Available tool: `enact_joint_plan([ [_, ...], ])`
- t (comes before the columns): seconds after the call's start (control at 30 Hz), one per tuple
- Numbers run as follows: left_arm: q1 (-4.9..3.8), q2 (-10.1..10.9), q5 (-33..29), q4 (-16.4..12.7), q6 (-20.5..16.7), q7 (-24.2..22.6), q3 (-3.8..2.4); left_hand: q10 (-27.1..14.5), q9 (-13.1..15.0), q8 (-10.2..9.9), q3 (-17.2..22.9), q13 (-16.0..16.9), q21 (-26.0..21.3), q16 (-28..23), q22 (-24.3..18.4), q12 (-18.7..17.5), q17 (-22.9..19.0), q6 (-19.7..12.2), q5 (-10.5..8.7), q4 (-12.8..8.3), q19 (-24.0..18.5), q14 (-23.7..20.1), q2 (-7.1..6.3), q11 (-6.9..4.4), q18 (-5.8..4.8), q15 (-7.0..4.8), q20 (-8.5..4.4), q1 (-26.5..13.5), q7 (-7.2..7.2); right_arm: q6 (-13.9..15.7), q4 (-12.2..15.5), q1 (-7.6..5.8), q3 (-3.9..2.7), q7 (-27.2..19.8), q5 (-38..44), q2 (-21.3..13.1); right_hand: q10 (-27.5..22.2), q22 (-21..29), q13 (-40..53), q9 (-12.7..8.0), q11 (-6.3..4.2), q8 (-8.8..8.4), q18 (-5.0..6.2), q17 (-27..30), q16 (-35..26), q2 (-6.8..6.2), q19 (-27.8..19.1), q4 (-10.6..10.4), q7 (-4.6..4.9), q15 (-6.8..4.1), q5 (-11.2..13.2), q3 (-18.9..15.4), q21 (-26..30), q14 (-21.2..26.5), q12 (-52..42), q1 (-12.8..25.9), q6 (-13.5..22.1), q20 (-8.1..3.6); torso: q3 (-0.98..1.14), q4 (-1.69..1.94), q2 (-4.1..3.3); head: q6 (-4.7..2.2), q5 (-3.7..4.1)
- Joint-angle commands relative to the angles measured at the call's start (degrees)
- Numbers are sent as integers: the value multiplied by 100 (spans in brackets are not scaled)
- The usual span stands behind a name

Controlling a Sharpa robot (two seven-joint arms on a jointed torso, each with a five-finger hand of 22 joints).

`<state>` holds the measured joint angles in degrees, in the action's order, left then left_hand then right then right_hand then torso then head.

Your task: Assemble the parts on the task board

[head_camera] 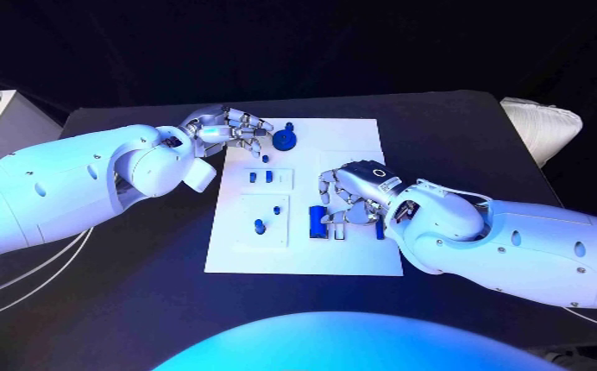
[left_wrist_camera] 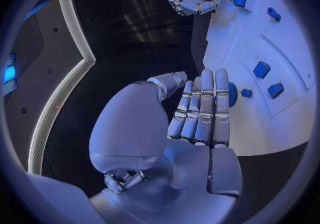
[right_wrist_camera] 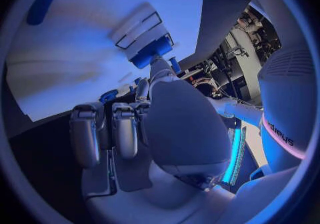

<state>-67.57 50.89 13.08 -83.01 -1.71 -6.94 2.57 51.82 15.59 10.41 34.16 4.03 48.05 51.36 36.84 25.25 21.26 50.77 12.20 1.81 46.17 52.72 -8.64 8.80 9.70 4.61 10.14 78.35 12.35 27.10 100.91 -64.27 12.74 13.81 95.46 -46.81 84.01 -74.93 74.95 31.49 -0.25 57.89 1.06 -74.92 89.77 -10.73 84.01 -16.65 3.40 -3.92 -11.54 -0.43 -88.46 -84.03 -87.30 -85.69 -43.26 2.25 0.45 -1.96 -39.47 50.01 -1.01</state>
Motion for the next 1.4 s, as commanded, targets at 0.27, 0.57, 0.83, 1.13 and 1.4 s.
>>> enact_joint_plan([
  [0.27, -2, -9, 3, -4, 80, -34, -3, -41, -7, -35, 35, -4, 15, -34, 8, 21, 2, -27, 21, -9, -7, -7, 26, 4, 76, 25, 5, -24, 0, 494, 169, 2, -11, -590, -696, -210, 267, -1449, 1149, -256, 5, -286, -63, -1508, 23, 6, 546, -4, 61, 8, -57, 210, 61, -597, 47, 88, 194, -18, 1, -5, 5, -11, 5],
  [0.57, -2, -21, 3, 10, 69, -37, -3, -41, -7, -35, 35, -4, 15, -34, 8, 21, 2, -27, 21, -9, -7, -7, 26, 4, 76, 25, 5, -24, 0, 213, 362, -168, -53, -962, -1859, -678, 287, -1456, 1172, -1085, 290, -1606, -68, -1508, 23, -38, 552, 1, 387, 255, -52, 531, 36, -597, 27, 169, 136, 208, -2, -16, 17, -57, 56],
  [0.83, 1, -41, 3, 26, 64, -41, 0, -41, -7, -35, 35, -4, 15, -34, 8, 21, 2, -27, 21, -9, -7, -7, 26, 4, 76, 25, 5, -24, 0, -432, 377, -248, -55, -1208, -1942, -1133, 283, -1456, 1173, -1595, 302, -2689, -67, -1508, 23, -89, 549, 70, 392, 270, -34, 1257, 36, -597, 30, -365, -497, 230, 5, -34, 32, -109, 114],
  [1.13, 34, -57, 3, 40, 63, -53, 10, -41, -7, -35, 35, -4, 15, -34, 8, 21, 2, -27, 21, -9, -7, -7, 26, 4, 76, 25, 5, -24, 0, -1138, 352, -213, -30, -1605, -760, -1616, 205, -1395, 1104, -1868, -14, -3453, -21, -1508, 23, -378, 477, 434, 130, -41, 193, 2431, 268, -597, 104, -857, -967, -31, 27, -70, 78, -117, 155],
  [1.4, 80, -67, 3, 52, 67, -59, 12, -47, -7, -35, 57, -3, 31, -33, 25, 32, 4, -28, 20, -15, -15, -6, 20, 6, 76, 25, 5, -28, 1, -1345, 268, -200, -12, -1591, -92, -1941, 184, -1379, 1083, -1887, -50, -3799, -9, -1508, 23, -584, 455, 831, 87, -88, 310, 3161, 331, -597, 128, -559, -1168, -86, 33, -66, 78, -125, 166],
])
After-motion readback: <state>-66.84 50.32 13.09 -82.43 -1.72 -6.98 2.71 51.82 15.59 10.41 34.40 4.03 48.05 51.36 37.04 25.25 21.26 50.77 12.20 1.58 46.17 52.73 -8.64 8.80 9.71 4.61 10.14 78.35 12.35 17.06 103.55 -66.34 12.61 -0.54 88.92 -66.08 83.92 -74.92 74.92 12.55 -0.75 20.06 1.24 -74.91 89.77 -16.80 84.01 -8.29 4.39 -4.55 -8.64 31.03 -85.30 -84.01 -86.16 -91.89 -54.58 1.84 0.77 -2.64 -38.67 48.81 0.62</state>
